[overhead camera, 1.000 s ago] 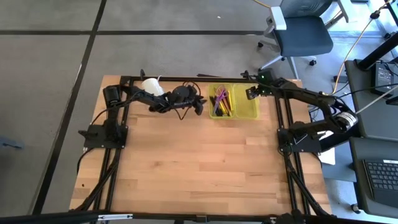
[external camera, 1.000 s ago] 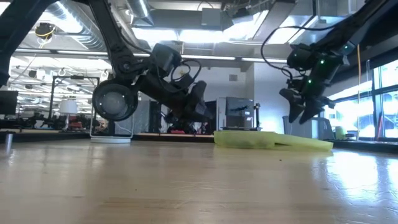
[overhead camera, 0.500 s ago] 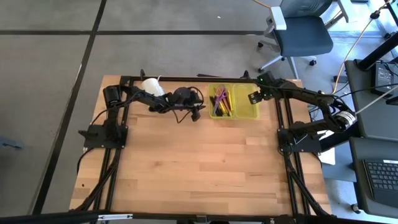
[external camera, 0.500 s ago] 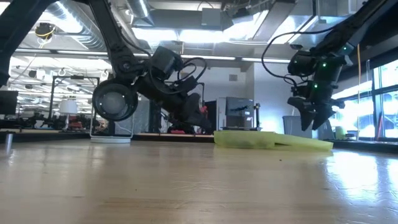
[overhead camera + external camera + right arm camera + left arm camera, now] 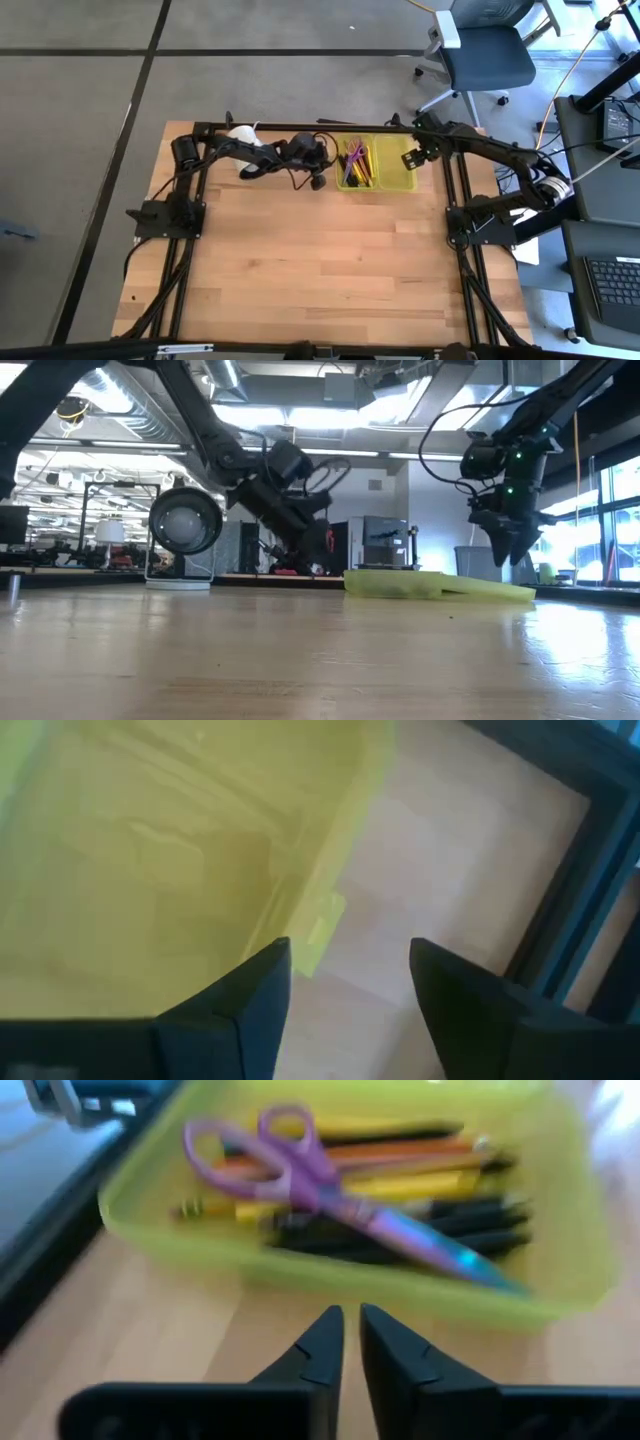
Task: Pick & place school supplies into a supply box
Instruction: Close the yellow supply box
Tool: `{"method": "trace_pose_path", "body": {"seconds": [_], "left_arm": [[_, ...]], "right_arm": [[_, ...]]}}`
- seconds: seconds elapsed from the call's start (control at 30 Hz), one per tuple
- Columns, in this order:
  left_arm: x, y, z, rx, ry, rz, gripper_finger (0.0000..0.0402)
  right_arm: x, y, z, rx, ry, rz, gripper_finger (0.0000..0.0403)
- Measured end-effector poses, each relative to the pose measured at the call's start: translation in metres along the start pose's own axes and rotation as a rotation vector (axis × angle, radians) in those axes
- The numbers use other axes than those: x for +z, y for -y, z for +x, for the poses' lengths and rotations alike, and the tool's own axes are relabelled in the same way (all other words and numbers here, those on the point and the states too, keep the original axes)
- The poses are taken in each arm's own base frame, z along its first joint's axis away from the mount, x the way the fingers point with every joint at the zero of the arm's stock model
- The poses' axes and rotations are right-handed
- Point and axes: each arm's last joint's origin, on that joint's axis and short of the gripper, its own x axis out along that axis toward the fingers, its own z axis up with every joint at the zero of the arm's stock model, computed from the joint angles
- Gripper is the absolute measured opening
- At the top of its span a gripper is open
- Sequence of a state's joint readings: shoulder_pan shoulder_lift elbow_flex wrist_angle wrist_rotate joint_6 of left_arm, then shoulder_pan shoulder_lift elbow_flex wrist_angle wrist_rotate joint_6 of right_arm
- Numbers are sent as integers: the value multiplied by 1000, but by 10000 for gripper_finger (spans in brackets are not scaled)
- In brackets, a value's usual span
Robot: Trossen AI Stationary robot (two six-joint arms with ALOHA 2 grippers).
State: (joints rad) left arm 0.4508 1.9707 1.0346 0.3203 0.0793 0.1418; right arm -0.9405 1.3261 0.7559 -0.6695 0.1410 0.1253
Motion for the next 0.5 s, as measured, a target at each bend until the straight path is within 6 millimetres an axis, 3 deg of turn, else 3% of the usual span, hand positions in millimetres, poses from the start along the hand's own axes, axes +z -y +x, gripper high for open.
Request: {"method": "trace_pose_path", "body": {"seconds": [0.1, 0.23, 0.5], "left_arm": [[-4, -6, 11, 6, -38, -28, 7], [-14, -11, 21, 14, -75, -68, 4], [-18, -11, 25, 5, -84, -74, 2]], "right_arm": [[-1, -1, 3, 18, -22, 33, 208], [-3, -4, 4, 104, -71, 175, 208], [-7, -33, -3, 68, -21, 53, 208]]}}
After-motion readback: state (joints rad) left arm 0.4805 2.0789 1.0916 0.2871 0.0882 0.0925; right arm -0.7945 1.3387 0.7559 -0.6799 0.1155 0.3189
